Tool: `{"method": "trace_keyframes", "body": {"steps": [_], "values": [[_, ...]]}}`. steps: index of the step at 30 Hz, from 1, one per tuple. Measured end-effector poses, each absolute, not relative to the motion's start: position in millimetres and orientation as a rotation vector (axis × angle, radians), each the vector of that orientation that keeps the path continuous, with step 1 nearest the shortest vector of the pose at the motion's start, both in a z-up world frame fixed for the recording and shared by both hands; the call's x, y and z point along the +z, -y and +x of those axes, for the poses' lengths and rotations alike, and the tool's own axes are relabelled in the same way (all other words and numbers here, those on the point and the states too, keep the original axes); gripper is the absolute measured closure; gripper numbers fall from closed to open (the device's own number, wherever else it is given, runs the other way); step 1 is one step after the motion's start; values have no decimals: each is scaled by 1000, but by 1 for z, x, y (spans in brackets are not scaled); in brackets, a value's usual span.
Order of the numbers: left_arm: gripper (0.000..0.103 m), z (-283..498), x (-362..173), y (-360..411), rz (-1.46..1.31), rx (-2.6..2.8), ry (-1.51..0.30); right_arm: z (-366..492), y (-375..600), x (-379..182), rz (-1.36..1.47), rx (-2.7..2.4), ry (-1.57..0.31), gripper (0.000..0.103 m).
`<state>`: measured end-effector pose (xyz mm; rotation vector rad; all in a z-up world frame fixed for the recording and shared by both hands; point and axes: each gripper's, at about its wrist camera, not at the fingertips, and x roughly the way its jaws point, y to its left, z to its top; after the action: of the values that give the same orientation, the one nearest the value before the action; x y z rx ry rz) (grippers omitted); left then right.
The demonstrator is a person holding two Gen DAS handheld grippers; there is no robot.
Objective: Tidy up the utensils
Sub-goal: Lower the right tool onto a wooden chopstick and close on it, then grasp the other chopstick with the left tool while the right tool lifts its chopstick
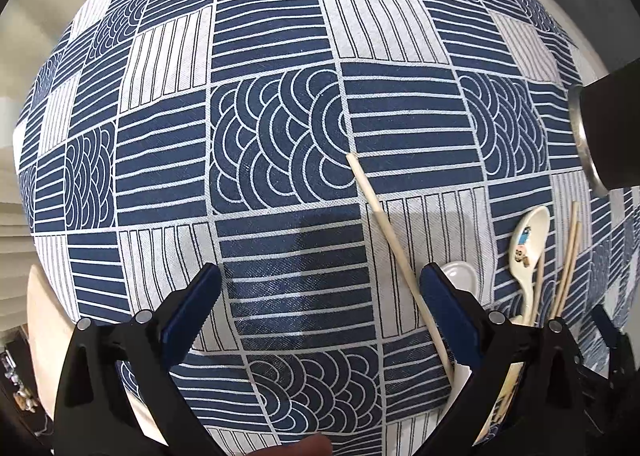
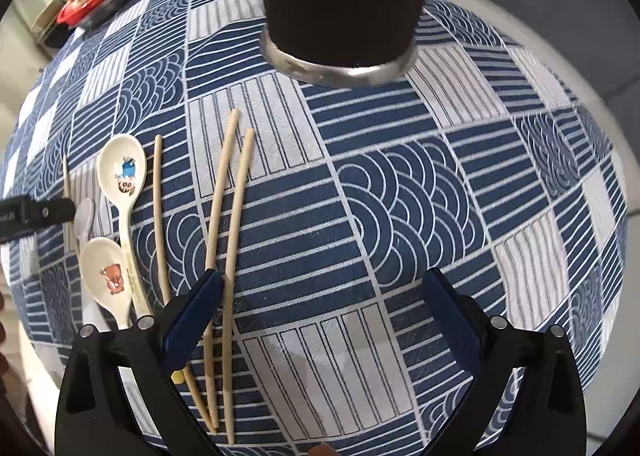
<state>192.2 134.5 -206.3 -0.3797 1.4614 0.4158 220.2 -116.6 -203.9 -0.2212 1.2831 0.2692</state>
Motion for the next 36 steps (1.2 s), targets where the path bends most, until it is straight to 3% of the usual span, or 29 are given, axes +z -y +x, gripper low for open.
{"method": "trace_keyframes", "body": {"steps": [5, 23, 26, 28, 29, 31, 32, 35, 36], "values": [[4, 199, -211, -126, -365, 425, -1437, 223, 118, -206, -205, 293, -1282, 7], [7, 98, -203, -112, -433, 465, -1426, 214, 126, -205, -169, 237, -1297, 8], [20, 70, -196, -113, -414, 486, -1377, 207, 128, -198, -189, 269, -1278, 29], [31, 58, -191, -113, -398, 480, -1358, 200, 126, -193, -209, 294, -1268, 56], [41, 53, -189, -115, -399, 484, -1350, 198, 126, -191, -218, 306, -1265, 63], [58, 39, -184, -126, -398, 485, -1339, 193, 129, -189, -235, 313, -1267, 94], [71, 33, -183, -128, -398, 485, -1335, 192, 131, -188, -249, 307, -1266, 97], [96, 20, -181, -138, -406, 455, -1341, 183, 144, -188, -263, 298, -1264, 98], [98, 15, -181, -142, -418, 431, -1344, 181, 150, -188, -254, 295, -1267, 98]]}}
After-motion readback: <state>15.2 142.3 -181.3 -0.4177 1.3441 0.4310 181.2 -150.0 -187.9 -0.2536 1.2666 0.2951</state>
